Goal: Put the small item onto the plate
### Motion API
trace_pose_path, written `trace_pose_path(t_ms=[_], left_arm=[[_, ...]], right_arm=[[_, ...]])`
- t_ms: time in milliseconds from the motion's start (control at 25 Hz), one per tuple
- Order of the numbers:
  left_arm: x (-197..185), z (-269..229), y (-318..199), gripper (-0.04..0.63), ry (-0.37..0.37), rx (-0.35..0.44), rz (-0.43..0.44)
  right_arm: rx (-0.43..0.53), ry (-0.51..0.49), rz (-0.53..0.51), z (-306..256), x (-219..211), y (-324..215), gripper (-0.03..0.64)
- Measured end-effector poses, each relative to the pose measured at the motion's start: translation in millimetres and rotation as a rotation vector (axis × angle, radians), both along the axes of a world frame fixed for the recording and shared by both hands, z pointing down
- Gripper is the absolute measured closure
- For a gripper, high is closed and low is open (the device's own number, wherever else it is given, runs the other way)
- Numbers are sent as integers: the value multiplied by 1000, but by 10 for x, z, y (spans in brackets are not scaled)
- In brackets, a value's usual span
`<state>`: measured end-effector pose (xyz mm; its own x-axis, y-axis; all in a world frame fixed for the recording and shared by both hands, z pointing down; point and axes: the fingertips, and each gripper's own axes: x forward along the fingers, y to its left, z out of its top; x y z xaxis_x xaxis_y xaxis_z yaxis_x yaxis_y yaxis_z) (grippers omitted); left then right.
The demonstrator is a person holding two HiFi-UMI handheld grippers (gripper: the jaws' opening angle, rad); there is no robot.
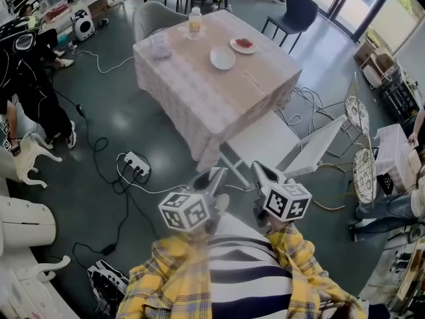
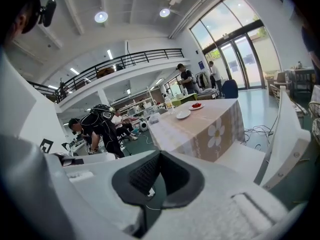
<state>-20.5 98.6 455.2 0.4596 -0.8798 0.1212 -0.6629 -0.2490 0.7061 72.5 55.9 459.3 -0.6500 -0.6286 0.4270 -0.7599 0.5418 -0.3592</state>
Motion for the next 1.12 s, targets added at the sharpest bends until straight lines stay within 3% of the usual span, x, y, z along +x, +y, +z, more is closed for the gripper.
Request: trace_pose_path(t_ms=[400, 1120], left_arm=[[-174, -72, -831, 534, -58, 18, -77], [10, 9, -1852, 534, -93, -13, -53]], right_arm=[[-4, -32, -59, 83, -224, -786, 618], [-13, -50, -75, 132, -143, -1738, 618]])
